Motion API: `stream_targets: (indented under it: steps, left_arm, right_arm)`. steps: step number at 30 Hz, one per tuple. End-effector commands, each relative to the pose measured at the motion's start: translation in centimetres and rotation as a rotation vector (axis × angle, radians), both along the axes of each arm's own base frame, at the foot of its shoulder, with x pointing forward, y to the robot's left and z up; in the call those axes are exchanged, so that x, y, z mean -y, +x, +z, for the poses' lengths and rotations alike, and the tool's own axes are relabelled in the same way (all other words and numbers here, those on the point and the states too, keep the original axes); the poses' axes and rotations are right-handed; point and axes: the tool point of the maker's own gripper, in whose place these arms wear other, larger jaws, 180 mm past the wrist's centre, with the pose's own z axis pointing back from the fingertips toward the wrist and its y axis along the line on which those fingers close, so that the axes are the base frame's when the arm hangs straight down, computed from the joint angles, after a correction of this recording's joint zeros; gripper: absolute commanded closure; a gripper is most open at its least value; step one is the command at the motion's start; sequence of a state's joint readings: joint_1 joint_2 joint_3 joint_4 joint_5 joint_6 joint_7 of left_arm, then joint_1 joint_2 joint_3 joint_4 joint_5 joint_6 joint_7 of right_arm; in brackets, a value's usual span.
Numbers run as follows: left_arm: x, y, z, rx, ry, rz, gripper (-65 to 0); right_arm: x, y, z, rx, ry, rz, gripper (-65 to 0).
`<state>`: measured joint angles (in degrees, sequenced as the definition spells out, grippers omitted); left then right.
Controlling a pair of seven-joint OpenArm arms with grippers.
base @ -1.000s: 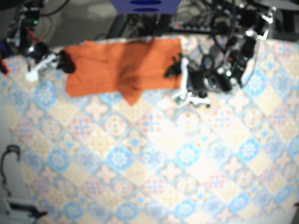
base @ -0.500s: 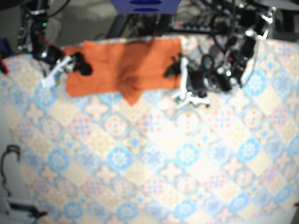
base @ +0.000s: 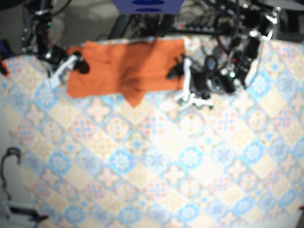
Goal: Fold the T-shirt properly
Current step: 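Grasp the opposite end of the orange strip with the right gripper, then fold the right-held strip end inward toward the left gripper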
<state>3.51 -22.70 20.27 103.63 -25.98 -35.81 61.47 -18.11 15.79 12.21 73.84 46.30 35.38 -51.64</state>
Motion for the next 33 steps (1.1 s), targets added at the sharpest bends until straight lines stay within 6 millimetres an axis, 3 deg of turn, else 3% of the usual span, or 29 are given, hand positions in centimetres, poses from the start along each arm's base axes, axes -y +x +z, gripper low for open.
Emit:
stream_targets:
  steps: [1,10,18,25,33]
  left_arm:
    - [0.4,0.8,1.2,0.038,-0.032,-0.003,-44.3]
    - [0.4,0.8,1.2,0.039,-0.034,-0.003,-44.1]
    - [0.5,0.8,1.3,0.04,-0.036,-0.003,-43.9]
    - [0.4,0.8,1.2,0.038,-0.031,-0.002,-43.9]
    - [-0.7,0.8,0.9,0.037,0.001,-0.004,-43.9]
  right_arm:
    - [-0.5,-2.8,-1.6,-0.114,-0.039,0.069,-19.2]
    - [-0.3,-1.5,-0.6,-0.055,-0.103,0.11,0.0]
    - [0.1,0.6,3.6,0.061,-0.242,0.119,0.0]
    - [-3.7,2.8,8.9,0.236,-0.262,0.215,0.0]
    - [-8.0,2.1,8.9,0.251,-0.205,0.328,0.0]
